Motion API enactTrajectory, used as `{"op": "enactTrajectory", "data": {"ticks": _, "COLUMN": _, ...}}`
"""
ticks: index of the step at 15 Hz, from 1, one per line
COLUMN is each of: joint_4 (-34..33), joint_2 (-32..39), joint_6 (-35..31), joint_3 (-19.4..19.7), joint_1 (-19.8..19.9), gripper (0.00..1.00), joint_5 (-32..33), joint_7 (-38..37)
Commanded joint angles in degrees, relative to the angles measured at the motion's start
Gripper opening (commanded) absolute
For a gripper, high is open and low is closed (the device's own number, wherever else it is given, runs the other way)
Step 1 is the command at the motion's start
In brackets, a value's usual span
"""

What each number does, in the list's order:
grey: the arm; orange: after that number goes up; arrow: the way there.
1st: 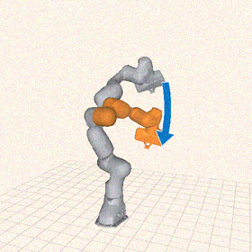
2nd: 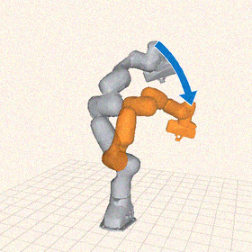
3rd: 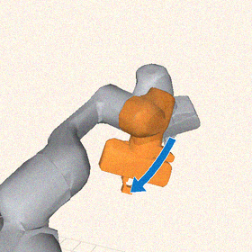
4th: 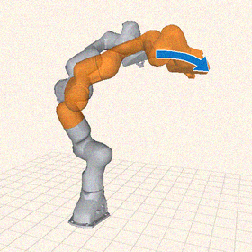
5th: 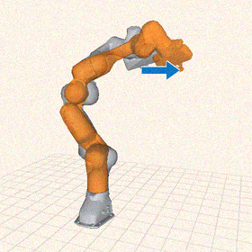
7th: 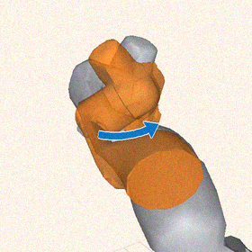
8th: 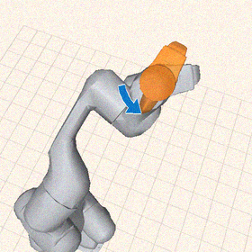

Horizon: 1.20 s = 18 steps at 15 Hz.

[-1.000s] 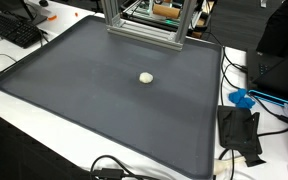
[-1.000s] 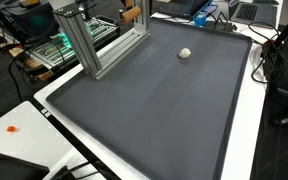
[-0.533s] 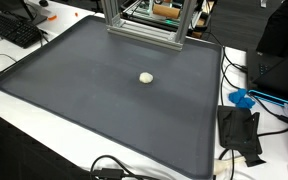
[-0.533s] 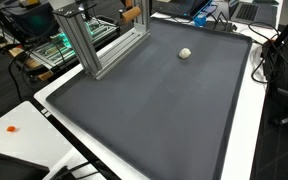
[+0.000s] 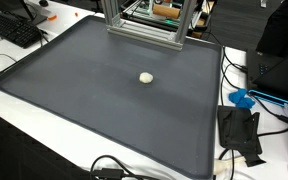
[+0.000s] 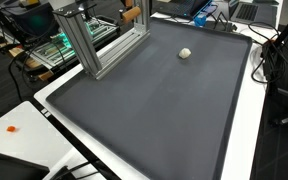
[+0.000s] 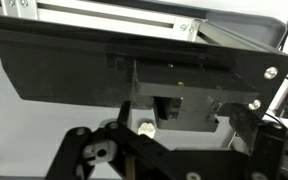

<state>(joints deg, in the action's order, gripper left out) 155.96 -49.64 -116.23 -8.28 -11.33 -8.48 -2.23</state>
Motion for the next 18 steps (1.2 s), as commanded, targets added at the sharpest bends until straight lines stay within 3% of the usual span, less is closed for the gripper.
{"op": "enactTrajectory", "data": {"ticks": 1, "joint_4": 1.0, "joint_2": -0.85, "joint_6": 0.82, "joint_3": -0.74, "joint_1": -0.11, "gripper": 1.0, "joint_5": -0.35, "joint_7": -1.25}}
{"op": "enactTrajectory", "data": {"ticks": 14, "joint_4": -0.05, "joint_2": 1.6, "joint_6": 2.51, "joint_3": -2.96, "joint_1": 1.26, "gripper": 1.0, "joint_5": -0.05, "joint_7": -7.9}}
{"op": "enactTrajectory", "data": {"ticks": 15, "joint_4": -0.13, "joint_2": 1.83, "joint_6": 2.6, "joint_3": -3.04, "joint_1": 1.29, "gripper": 0.98, "joint_5": 0.01, "joint_7": -8.08}}
{"op": "enactTrajectory", "data": {"ticks": 16, "joint_4": -0.2, "joint_2": 2.06, "joint_6": 2.61, "joint_3": -3.12, "joint_1": 1.33, "gripper": 0.87, "joint_5": 0.08, "joint_7": -8.15}}
{"op": "enactTrajectory", "data": {"ticks": 18, "joint_4": -0.33, "joint_2": 2.48, "joint_6": 2.63, "joint_3": -3.31, "joint_1": 1.31, "gripper": 0.81, "joint_5": 0.16, "joint_7": -8.31}}
